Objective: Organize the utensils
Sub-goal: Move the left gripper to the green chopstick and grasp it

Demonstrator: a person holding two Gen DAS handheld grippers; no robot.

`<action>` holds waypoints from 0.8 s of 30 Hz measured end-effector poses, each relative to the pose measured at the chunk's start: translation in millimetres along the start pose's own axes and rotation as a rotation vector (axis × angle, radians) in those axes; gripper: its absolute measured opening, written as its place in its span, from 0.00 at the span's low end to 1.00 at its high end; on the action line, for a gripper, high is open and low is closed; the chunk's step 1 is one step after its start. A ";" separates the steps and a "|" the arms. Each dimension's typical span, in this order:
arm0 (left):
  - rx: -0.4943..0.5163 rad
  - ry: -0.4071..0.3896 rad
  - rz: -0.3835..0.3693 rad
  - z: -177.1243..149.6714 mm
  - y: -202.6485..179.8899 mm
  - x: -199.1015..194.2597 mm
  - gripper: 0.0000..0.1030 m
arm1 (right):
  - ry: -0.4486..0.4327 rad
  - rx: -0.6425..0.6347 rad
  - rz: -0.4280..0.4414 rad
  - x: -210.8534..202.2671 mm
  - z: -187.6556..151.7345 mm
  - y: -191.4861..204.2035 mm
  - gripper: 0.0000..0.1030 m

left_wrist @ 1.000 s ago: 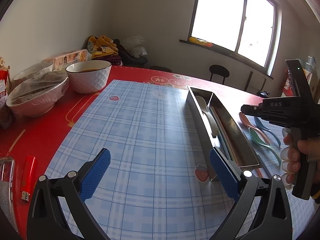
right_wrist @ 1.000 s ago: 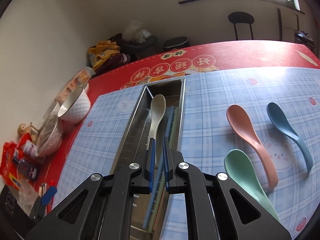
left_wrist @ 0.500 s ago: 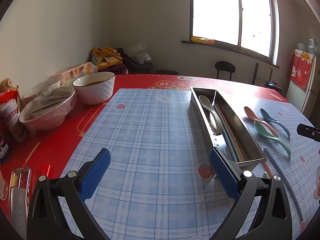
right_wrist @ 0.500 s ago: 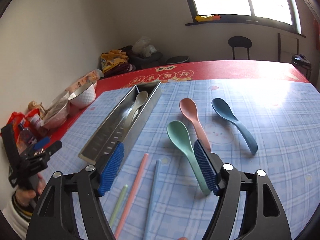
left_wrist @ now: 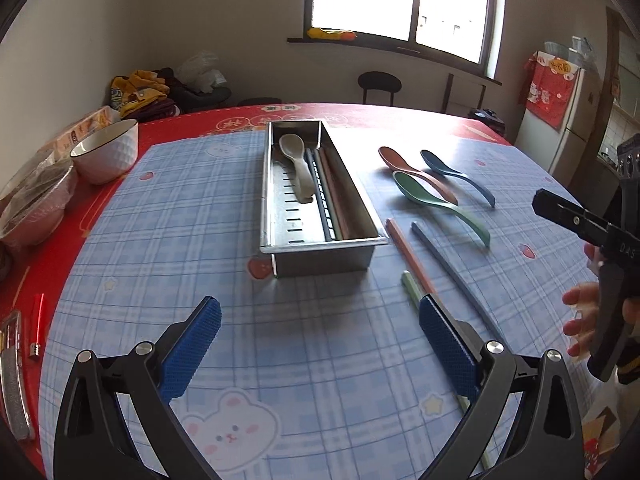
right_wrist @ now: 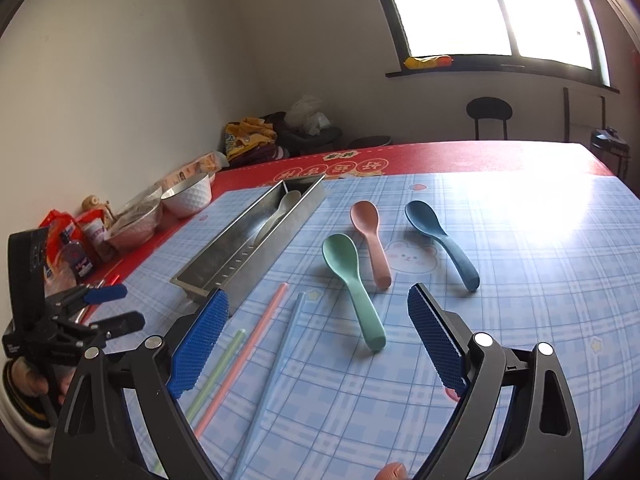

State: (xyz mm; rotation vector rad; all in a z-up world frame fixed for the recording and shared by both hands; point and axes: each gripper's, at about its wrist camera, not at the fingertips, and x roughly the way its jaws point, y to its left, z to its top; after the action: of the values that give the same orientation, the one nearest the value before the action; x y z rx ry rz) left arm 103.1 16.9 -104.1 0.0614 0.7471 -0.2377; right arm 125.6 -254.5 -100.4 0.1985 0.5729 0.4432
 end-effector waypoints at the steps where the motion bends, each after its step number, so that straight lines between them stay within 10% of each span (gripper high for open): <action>1: 0.013 0.004 -0.006 -1.4 -7.0 -0.1 0.94 | -0.002 0.006 0.001 0.1 -0.6 -1.2 0.85; 13: -0.009 0.126 -0.104 -11.8 -47.8 24.0 0.46 | -0.008 -0.111 -0.175 -6.0 -11.1 3.7 0.85; 24: -0.009 0.199 -0.130 -16.4 -62.7 38.7 0.23 | -0.010 -0.150 -0.136 -8.4 -14.2 8.3 0.85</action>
State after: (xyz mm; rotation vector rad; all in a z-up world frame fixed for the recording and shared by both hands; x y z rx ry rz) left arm 104.8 -49.2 -140.6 0.0282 0.9517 -0.3562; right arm 108.5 -250.1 -105.5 0.0180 0.5374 0.3514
